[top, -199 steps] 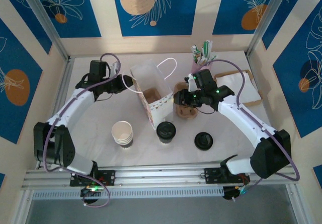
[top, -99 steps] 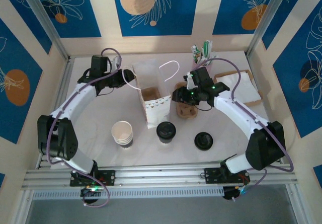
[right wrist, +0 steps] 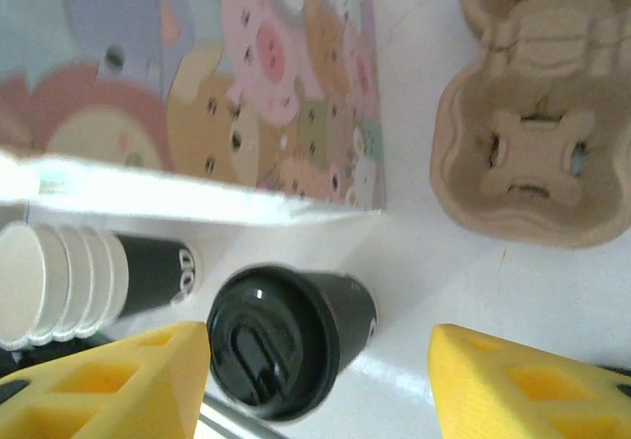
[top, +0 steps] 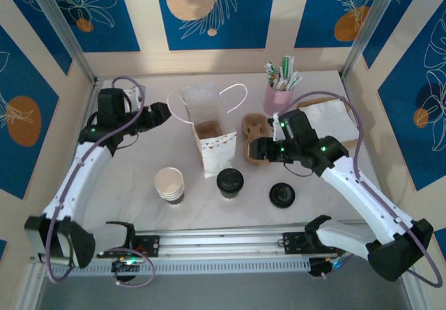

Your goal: Pack the takeout coffee

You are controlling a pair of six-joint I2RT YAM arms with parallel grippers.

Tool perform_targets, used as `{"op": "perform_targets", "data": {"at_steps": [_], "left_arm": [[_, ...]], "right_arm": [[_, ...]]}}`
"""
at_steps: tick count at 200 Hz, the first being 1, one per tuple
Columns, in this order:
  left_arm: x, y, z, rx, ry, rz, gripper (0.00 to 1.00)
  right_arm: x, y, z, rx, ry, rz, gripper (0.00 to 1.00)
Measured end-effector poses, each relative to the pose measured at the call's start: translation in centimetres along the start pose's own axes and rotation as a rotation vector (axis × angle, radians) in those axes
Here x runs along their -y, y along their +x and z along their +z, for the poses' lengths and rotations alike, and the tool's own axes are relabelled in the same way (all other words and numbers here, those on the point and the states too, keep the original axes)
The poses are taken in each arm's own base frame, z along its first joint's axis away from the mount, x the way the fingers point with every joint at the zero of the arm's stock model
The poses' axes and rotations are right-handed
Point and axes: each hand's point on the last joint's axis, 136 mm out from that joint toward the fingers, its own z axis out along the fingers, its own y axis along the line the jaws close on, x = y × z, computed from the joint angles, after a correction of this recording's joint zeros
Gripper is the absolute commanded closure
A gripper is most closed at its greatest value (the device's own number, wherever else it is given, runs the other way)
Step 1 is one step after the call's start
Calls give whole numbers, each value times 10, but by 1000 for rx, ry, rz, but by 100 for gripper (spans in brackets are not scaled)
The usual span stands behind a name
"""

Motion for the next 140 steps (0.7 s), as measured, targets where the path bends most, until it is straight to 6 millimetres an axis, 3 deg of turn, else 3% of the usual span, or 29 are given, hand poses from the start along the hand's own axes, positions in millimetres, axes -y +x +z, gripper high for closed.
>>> {"op": "perform_targets", "data": {"at_steps": [22, 74, 106, 140], "left_arm": [[7, 18, -22, 1, 6, 25, 29], [33, 84, -62, -88, 41, 165, 26], [35, 117, -74, -129, 73, 198, 19], [33, 131, -75, -150, 85, 204, 8]], "right_arm": [[-11, 21, 0, -40, -1, -87, 35], [-25, 68, 10, -136, 30, -257, 28], [-30, 81, 20, -163, 67, -327, 21], [-28, 94, 38, -209, 134, -389, 13]]}}
